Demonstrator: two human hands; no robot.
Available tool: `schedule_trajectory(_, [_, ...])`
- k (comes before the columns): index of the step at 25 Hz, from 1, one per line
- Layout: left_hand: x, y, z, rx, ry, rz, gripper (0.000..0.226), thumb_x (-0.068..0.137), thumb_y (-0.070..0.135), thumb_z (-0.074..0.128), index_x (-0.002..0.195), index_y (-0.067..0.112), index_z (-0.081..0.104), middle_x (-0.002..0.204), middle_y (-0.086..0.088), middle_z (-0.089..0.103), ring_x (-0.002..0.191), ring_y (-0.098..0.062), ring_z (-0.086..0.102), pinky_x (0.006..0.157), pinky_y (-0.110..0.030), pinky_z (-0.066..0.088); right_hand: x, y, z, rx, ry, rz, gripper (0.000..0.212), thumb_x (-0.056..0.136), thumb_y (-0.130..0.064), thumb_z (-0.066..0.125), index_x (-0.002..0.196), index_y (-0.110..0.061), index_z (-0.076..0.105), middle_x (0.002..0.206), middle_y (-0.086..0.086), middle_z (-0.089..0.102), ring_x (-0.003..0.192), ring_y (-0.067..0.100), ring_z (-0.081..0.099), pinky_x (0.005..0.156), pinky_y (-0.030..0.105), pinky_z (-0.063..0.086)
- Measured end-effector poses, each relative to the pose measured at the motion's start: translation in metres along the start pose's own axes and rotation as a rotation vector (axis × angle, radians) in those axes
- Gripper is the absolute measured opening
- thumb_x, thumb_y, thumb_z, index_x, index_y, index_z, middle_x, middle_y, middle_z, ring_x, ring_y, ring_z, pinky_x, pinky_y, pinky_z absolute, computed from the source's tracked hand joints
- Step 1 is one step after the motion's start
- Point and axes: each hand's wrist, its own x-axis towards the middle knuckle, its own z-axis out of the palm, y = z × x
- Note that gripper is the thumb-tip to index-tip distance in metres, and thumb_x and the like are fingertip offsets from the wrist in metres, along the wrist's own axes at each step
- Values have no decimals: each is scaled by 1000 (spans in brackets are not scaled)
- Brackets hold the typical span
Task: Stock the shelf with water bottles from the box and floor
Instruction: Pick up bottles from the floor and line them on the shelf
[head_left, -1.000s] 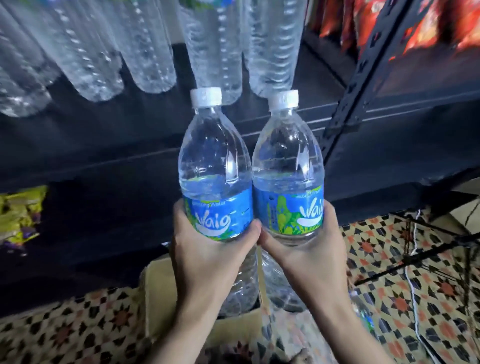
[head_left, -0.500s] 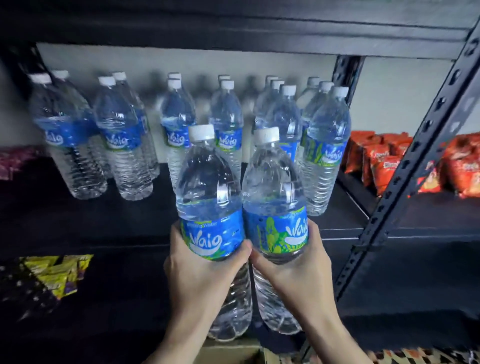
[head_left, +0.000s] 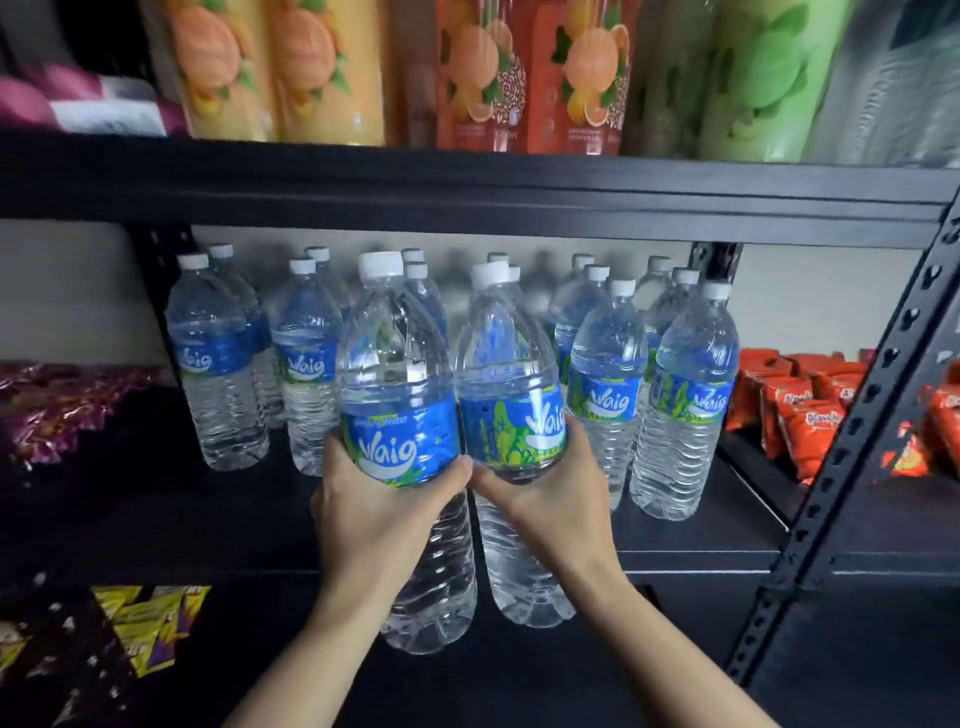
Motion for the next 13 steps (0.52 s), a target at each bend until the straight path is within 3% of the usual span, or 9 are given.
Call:
schedule_trajectory(5, [21,6,-1,-28,12,1,75,41,45,94,102,24,56,91,10,69,85,-14,68,77,-36,56,41,-4,35,76,115,21,66,55,-44,89,106,-27,51,93,-15,66,83,-2,63,68,9,43])
schedule_trajectory(9, [27,3,-3,-27,-4,12,72,43,41,95,102,24,56,90,11,69,84,-11,67,76,-33,55,69,10,60,85,206,5,74,58,-40,89,116,-21,48,102,-9,61,95,10,61,87,29,50])
schedule_trajectory(13, [31,-11,-5,-22,-5,-6,74,42,42,95,103,28,56,91,11,70,87,-12,68,79,-34,55,80,34,72,51,235,-30,84,55,-45,88,124,-19,47,112,-4,61,105,14,59,94,33,48])
